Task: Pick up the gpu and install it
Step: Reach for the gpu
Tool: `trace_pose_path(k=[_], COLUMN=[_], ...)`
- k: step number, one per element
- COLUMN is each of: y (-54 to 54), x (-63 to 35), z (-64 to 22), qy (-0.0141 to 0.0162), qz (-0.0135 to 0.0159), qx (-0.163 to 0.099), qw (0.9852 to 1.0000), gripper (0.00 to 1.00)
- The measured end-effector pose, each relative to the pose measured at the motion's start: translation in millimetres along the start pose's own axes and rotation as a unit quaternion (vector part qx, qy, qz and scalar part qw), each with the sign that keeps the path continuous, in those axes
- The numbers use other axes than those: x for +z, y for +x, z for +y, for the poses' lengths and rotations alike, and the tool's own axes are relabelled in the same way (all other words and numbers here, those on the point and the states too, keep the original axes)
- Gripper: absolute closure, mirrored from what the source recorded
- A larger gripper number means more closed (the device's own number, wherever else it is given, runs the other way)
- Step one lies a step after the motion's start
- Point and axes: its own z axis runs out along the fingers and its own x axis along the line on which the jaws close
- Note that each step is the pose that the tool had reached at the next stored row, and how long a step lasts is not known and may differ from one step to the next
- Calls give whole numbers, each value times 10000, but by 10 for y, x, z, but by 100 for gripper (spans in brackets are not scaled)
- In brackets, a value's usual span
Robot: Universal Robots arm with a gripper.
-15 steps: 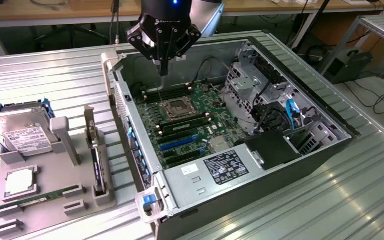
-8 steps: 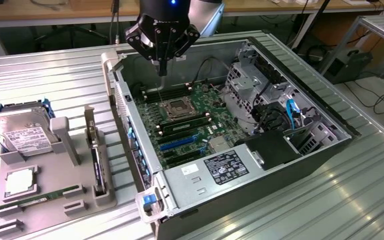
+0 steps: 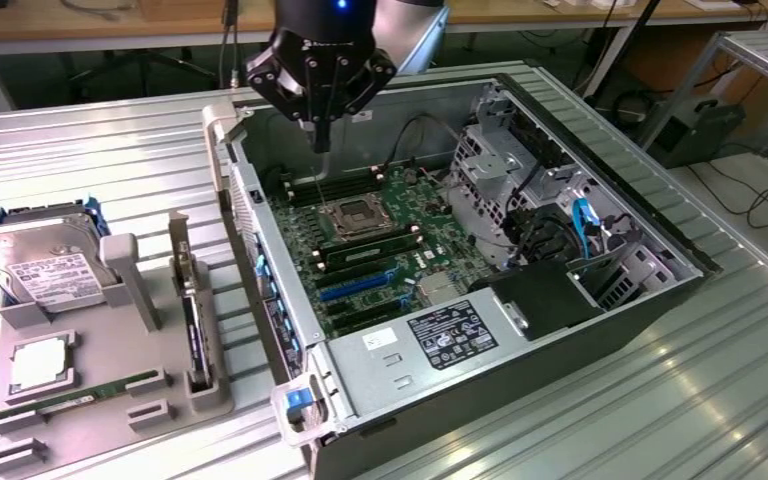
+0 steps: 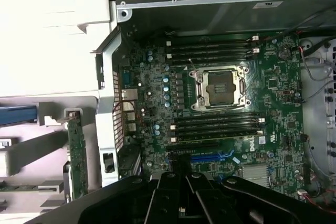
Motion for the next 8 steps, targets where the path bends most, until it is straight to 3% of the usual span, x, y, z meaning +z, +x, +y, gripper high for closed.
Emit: trace_pose_path(k=[8], y=[43], x=[-1], z=[-3], qy=[0], qz=[0], qx=[0], qw=[10000], gripper=[89])
